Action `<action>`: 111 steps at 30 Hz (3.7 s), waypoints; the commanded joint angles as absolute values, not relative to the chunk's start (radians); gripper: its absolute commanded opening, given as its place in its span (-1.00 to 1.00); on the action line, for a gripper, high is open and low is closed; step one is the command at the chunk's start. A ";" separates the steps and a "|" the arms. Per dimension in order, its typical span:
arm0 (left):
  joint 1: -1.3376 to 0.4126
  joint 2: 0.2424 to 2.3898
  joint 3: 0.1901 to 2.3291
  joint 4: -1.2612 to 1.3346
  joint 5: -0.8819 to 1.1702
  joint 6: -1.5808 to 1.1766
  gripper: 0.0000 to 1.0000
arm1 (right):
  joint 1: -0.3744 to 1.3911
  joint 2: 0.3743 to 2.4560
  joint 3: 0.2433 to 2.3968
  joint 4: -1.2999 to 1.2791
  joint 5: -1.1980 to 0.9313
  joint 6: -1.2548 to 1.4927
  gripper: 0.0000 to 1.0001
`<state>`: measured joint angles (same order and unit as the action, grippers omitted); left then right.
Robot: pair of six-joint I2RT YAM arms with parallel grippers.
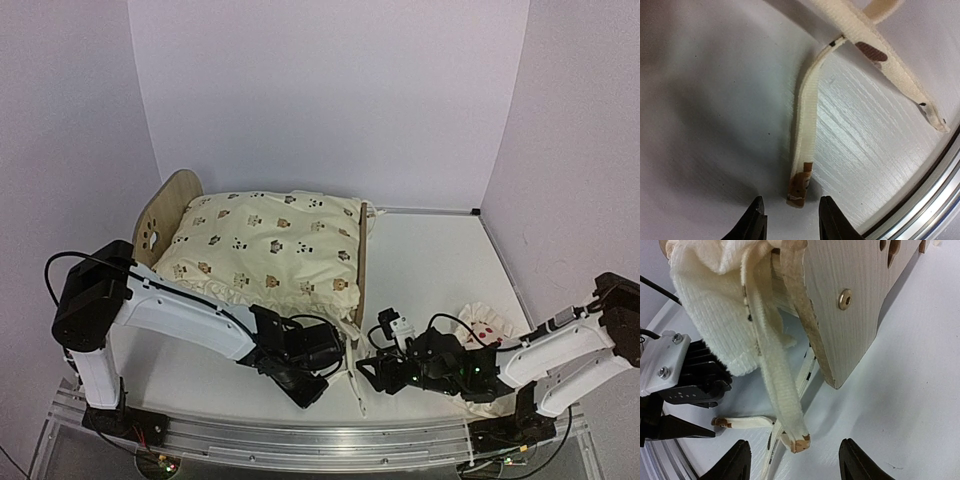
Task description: Set up the pet bed
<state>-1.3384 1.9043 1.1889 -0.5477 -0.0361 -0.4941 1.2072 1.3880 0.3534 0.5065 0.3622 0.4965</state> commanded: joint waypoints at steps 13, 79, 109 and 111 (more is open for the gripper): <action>-1.333 1.922 1.239 -0.537 -0.062 -0.484 -1.00 | 1.212 1.415 0.424 0.511 0.420 0.440 -0.26; -1.260 1.943 1.274 -0.156 -0.083 -0.376 -1.00 | 1.156 1.237 0.510 0.062 0.721 0.230 -0.06; -1.246 1.875 1.182 -0.057 -0.043 -0.369 -1.00 | 0.963 1.423 0.503 0.331 0.000 0.051 0.08; -1.243 1.864 1.168 -0.045 -0.039 -0.371 -1.00 | 0.940 1.420 0.477 0.387 -0.017 0.079 0.08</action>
<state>-1.2501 1.9287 1.1938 -0.1114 -0.0698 -0.3832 0.9739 1.4076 0.5182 0.2532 0.0187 0.0711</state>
